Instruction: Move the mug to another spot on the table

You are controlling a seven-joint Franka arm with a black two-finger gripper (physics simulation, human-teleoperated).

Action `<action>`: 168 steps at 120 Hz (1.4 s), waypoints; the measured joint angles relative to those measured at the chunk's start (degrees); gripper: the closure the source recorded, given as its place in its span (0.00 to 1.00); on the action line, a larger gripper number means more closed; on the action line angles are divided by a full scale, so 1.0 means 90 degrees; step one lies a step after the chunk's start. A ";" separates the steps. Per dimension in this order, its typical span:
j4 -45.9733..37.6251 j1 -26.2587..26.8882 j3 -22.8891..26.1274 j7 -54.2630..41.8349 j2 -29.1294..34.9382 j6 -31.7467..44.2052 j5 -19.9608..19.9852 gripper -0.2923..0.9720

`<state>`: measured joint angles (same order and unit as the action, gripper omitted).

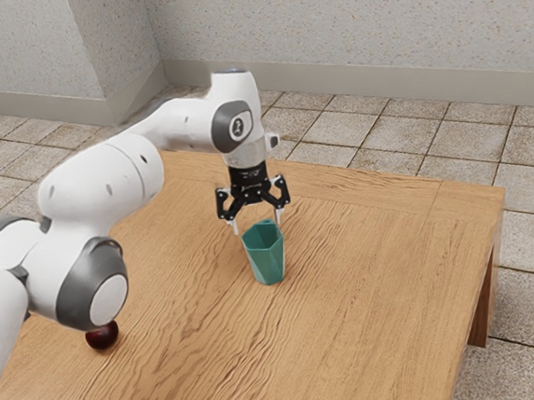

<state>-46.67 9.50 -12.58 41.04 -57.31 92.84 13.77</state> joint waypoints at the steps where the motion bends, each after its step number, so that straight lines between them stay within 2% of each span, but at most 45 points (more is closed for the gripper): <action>1: 0.0000 0.0000 0.0002 0.0007 -0.0008 0.0011 0.0000 0.23; 45: -0.0016 -0.0001 0.0051 0.0222 -0.0297 0.0336 0.0003 0.24; 85: -0.0033 -0.0019 0.0133 0.0325 -0.0307 0.0368 0.0031 0.38; 168: -0.0111 -0.0130 0.0229 0.0416 -0.0273 0.0197 0.0247 0.58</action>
<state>-47.67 8.33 -10.52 44.78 -59.77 94.62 15.99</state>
